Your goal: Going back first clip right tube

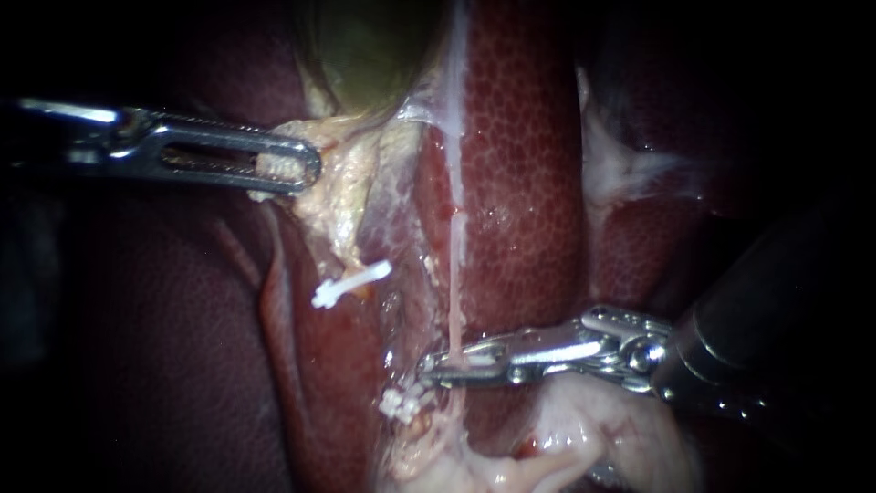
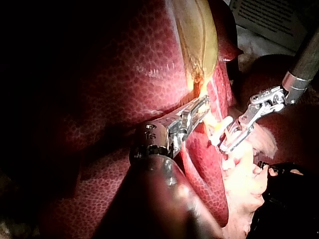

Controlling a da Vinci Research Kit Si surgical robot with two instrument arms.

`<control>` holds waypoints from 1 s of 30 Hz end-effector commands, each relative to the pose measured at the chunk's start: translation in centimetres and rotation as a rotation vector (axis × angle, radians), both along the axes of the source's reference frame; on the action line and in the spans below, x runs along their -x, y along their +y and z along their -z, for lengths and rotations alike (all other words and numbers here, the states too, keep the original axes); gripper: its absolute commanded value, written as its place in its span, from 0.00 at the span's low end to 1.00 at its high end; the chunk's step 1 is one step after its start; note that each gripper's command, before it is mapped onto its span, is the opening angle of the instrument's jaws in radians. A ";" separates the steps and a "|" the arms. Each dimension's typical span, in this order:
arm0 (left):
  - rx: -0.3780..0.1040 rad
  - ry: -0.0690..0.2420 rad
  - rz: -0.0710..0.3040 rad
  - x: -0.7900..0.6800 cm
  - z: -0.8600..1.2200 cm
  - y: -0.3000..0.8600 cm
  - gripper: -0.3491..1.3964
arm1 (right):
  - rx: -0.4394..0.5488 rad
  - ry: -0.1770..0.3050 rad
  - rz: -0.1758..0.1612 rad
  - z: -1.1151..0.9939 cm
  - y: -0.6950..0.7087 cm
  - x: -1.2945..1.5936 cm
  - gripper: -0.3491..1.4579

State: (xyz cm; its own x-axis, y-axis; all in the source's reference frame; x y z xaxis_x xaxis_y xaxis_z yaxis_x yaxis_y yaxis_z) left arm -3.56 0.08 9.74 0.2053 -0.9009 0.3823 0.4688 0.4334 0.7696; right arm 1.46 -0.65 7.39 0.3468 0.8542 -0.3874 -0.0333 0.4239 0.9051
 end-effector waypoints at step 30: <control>0.000 0.001 0.000 0.00 0.00 0.00 0.00 | 0.384 0.123 -0.021 0.21 0.29 0.22 0.52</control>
State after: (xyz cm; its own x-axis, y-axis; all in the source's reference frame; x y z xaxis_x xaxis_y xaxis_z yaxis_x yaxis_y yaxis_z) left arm -3.56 0.07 9.75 0.2052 -0.9011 0.3821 0.4698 0.4331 0.7692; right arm 1.18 -0.31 7.14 0.2602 0.6371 -0.7255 0.0573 0.7399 0.6703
